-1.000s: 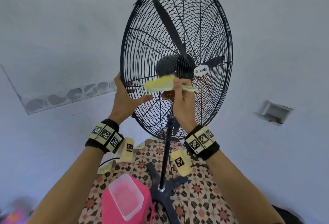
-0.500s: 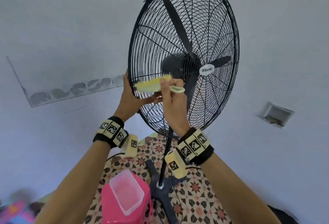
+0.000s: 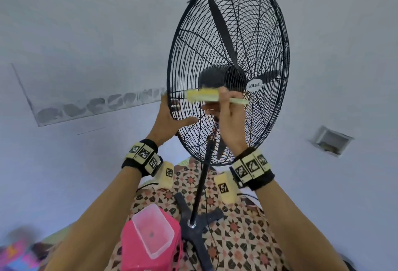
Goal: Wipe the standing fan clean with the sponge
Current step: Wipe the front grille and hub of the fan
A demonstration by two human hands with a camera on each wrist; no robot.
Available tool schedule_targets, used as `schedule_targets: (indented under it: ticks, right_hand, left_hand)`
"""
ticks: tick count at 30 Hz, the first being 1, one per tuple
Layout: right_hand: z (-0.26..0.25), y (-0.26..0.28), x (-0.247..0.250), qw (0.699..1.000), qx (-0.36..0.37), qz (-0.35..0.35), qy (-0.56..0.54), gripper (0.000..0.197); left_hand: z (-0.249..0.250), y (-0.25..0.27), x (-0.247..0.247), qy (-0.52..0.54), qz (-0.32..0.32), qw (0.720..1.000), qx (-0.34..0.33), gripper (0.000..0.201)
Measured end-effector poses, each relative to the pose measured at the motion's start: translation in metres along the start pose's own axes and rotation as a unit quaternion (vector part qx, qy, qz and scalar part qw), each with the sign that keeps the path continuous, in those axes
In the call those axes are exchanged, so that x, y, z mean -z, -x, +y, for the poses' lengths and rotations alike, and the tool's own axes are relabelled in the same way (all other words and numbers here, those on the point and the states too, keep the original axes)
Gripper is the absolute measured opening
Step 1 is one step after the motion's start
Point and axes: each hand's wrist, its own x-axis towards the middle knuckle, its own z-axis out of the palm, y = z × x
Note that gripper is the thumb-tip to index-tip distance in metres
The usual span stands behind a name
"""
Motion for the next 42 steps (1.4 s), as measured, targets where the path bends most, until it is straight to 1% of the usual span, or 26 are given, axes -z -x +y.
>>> schedule_targets:
  ticks: [2,3,6,8,12,14,19,21,22,23,24,25,26,28,30,31,32,33,34,36,37,38,39,40,41,42]
  right_hand:
    - [0.0,0.016,-0.012,0.999,0.026,-0.048,0.002,0.034]
    - [0.005,0.016,-0.01,0.999,0.028,-0.041,0.011,0.034]
    - [0.015,-0.004,0.012,0.998,-0.015,0.053,0.021,0.028]
    - [0.012,-0.012,0.026,0.997,-0.021,0.076,0.015,0.023]
    - [-0.006,0.011,-0.001,0.999,0.034,-0.021,0.026,0.027]
    - [-0.004,0.018,-0.009,0.996,0.058,-0.041,0.046,0.032]
    - [0.007,-0.009,0.025,0.991,-0.011,0.095,0.096,0.032]
    - [0.0,-0.005,0.025,0.988,0.013,0.117,0.101,0.035]
    - [-0.008,0.004,0.015,0.99,0.043,0.096,0.099,0.031]
    - [-0.017,0.015,0.001,0.99,0.075,0.065,0.102,0.027]
    - [-0.022,0.026,-0.015,0.988,0.101,0.034,0.114,0.027]
    - [-0.025,0.036,-0.031,0.983,0.123,0.007,0.135,0.031]
    - [-0.024,0.043,-0.046,0.975,0.139,-0.015,0.174,0.034]
    - [-0.019,0.049,-0.059,0.941,0.166,-0.019,0.294,0.034]
    - [-0.013,0.045,-0.048,0.919,0.166,0.026,0.356,0.033]
    - [-0.013,0.041,-0.036,0.923,0.158,0.063,0.344,0.031]
    - [-0.015,0.039,-0.026,0.928,0.148,0.105,0.326,0.029]
    - [-0.018,0.037,-0.018,0.928,0.151,0.136,0.312,0.028]
    - [-0.021,0.038,-0.016,0.925,0.168,0.152,0.307,0.028]
    - [-0.029,0.047,-0.03,0.928,0.207,0.118,0.287,0.03]
    - [-0.031,0.054,-0.041,0.933,0.217,0.075,0.278,0.029]
    - [-0.029,0.06,-0.051,0.934,0.22,0.034,0.281,0.027]
    - [-0.026,0.064,-0.056,0.934,0.215,0.012,0.285,0.028]
    - [-0.02,0.064,-0.055,0.935,0.199,0.01,0.293,0.026]
    - [-0.014,0.061,-0.049,0.937,0.176,0.022,0.301,0.024]
    - [-0.008,0.056,-0.039,0.94,0.149,0.045,0.303,0.024]
  left_hand:
    - [-0.001,0.001,0.001,0.004,-0.002,1.0,-0.001,0.104]
    - [-0.001,0.002,0.001,0.006,-0.004,1.0,-0.001,0.105]
    - [-0.002,0.003,0.005,0.009,-0.011,1.0,0.007,0.115]
    - [-0.004,0.001,0.004,0.009,-0.012,1.0,0.007,0.117]
    - [-0.005,0.001,-0.005,0.018,-0.003,1.0,0.014,0.118]
    - [-0.009,0.0,-0.007,0.019,0.01,1.0,0.016,0.114]
    - [-0.014,-0.001,-0.001,0.017,-0.016,0.999,0.026,0.123]
    - [-0.016,-0.004,-0.004,0.011,-0.009,1.0,0.027,0.121]
    - [-0.013,-0.003,-0.005,-0.007,-0.005,1.0,0.027,0.118]
    - [-0.008,-0.001,-0.008,-0.023,-0.006,0.999,0.03,0.108]
    - [-0.004,0.0,-0.01,-0.021,-0.021,0.999,0.026,0.082]
    - [-0.002,0.002,-0.013,-0.032,-0.025,0.999,0.026,0.043]
    - [0.01,0.009,-0.016,-0.043,-0.041,0.998,0.018,0.024]
    - [0.014,0.015,-0.023,-0.086,-0.037,0.996,0.011,0.043]
    - [0.014,0.016,-0.019,-0.039,-0.021,0.999,0.003,0.026]
    - [0.011,0.012,-0.019,-0.03,-0.015,0.999,-0.001,0.035]
    - [0.015,0.013,-0.02,-0.052,-0.015,0.999,0.003,0.059]
    - [0.019,0.014,-0.023,-0.056,-0.015,0.998,0.01,0.073]
    - [0.022,0.013,-0.025,-0.056,-0.019,0.998,0.03,0.073]
    - [0.032,0.019,-0.027,0.034,-0.054,0.997,0.036,0.049]
    - [0.034,0.021,-0.026,0.082,-0.071,0.993,0.049,0.056]
    - [0.034,0.023,-0.023,0.093,-0.089,0.991,0.031,0.07]
    - [0.028,0.022,-0.021,0.071,-0.091,0.993,0.025,0.072]
    - [0.023,0.022,-0.02,0.005,-0.075,0.997,0.03,0.061]
    - [0.026,0.024,-0.021,-0.014,-0.056,0.997,0.045,0.047]
    - [0.023,0.023,-0.022,-0.023,-0.036,0.998,0.042,0.046]
